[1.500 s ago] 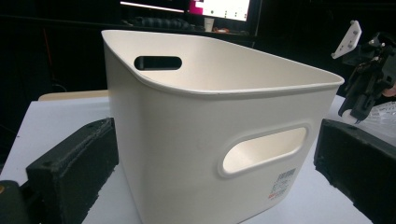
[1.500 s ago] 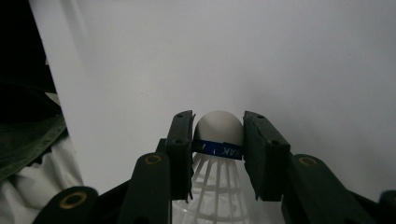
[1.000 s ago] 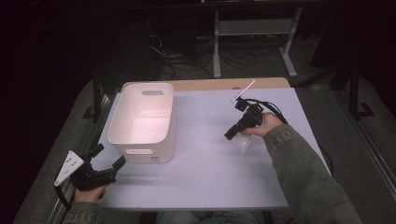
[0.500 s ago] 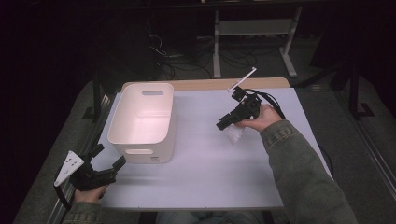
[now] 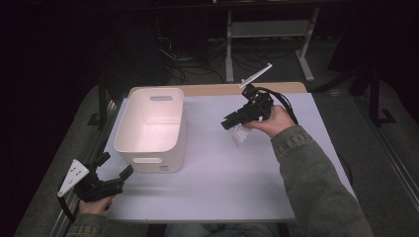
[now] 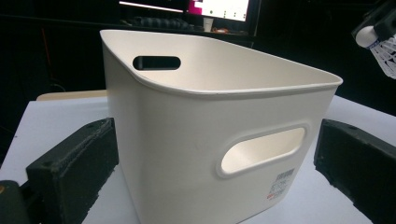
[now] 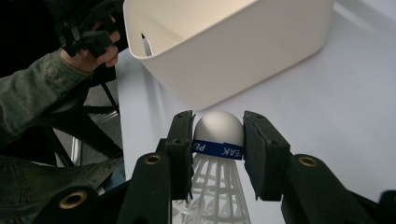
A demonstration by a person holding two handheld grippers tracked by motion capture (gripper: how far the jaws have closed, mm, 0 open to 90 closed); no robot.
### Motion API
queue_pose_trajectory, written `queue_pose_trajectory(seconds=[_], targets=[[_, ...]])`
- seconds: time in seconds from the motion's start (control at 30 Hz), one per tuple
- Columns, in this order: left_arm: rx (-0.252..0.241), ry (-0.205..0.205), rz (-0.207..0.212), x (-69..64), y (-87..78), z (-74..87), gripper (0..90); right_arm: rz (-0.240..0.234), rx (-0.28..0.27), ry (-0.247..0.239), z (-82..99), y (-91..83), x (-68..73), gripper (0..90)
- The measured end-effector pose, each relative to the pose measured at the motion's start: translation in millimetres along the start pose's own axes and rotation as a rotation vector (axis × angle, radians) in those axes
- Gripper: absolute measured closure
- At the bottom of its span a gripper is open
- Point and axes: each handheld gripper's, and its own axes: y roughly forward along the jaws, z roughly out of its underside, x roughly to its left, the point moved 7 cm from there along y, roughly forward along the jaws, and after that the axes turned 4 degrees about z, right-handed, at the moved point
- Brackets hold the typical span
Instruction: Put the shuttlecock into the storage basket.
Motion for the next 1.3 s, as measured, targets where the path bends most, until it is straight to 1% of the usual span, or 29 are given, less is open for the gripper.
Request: queue_pose_trajectory(seconds=[0.03,0.13,0.17,0.2,0.27,0.33,0.37,0.4,0.47,0.53,0.57,0.6,0.67,0.7,0.83,0.87,0.97,1.0,1.1,1.2,1.27,1.3], targets=[[0.001,-0.002,-0.003,0.4,-0.3,0.0,0.0,-0.004,-0.015,-0.012,-3.8,1.9,2.3,63.3],[-0.004,-0.002,-0.001,0.4,0.0,-0.2,0.0,-0.015,-0.031,-0.018,-8.7,3.8,5.8,63.3],[-0.008,-0.002,0.001,0.2,0.3,-0.4,0.0,-0.016,-0.034,-0.015,-10.2,4.1,7.1,63.3],[-0.009,-0.002,0.001,0.1,0.3,-0.4,0.0,-0.011,-0.044,-0.029,-12.2,4.5,7.2,63.3],[-0.007,-0.002,0.0,0.3,0.2,-0.3,0.0,-0.015,-0.052,-0.026,-15.2,3.6,10.6,63.3],[-0.009,-0.002,0.001,0.5,0.3,-0.4,0.0,-0.009,-0.064,-0.037,-18.1,2.4,12.7,63.3],[0.001,0.0,-0.003,0.6,-0.4,-0.1,0.0,-0.011,-0.073,-0.04,-19.7,1.4,14.2,63.3],[0.001,0.0,-0.003,0.6,-0.4,-0.1,0.0,-0.011,-0.073,-0.04,-19.7,1.4,14.2,63.3],[0.002,-0.001,-0.002,0.5,-0.3,-0.1,0.0,-0.01,-0.095,-0.056,-24.4,0.0,16.8,63.3],[0.001,-0.001,-0.002,0.5,-0.3,-0.2,0.0,-0.018,-0.101,-0.055,-25.7,-0.3,18.3,63.3],[0.0,-0.001,-0.002,0.6,-0.3,-0.2,0.0,-0.019,-0.115,-0.055,-28.2,-0.2,20.6,63.3],[0.001,-0.003,-0.003,0.7,-0.4,-0.2,0.0,-0.019,-0.126,-0.065,-29.6,0.4,21.2,63.3],[0.0,-0.003,-0.002,0.8,-0.4,-0.2,0.0,-0.019,-0.133,-0.065,-30.9,0.6,22.5,63.3],[0.0,-0.002,-0.002,0.8,-0.2,-0.1,0.0,-0.023,-0.146,-0.069,-33.9,1.6,24.8,63.3],[0.001,-0.001,0.0,0.5,-0.1,-0.1,0.0,-0.024,-0.163,-0.087,-40.4,5.4,28.2,63.3],[0.002,-0.001,-0.001,0.5,-0.1,-0.1,0.0,-0.023,-0.16,-0.079,-41.7,6.2,29.2,63.3],[0.0,-0.002,0.0,0.5,-0.3,-0.2,0.0,-0.023,-0.179,-0.088,-47.0,8.6,30.7,63.3],[0.0,-0.002,0.0,0.5,-0.3,-0.2,0.0,-0.018,-0.182,-0.08,-48.5,8.8,31.5,63.3],[0.0,-0.001,0.0,0.5,-0.3,-0.1,0.0,-0.013,-0.198,-0.081,-53.3,10.5,32.7,63.3],[0.0,-0.002,0.001,0.3,-0.3,-0.1,0.0,-0.021,-0.212,-0.078,-57.7,13.4,34.7,63.3],[0.001,-0.002,0.0,0.3,-0.3,-0.1,0.0,-0.025,-0.212,-0.074,-58.8,14.7,35.5,63.4],[0.001,-0.002,0.0,0.3,-0.2,0.0,0.0,-0.02,-0.209,-0.078,-61.5,18.3,36.3,63.3]])
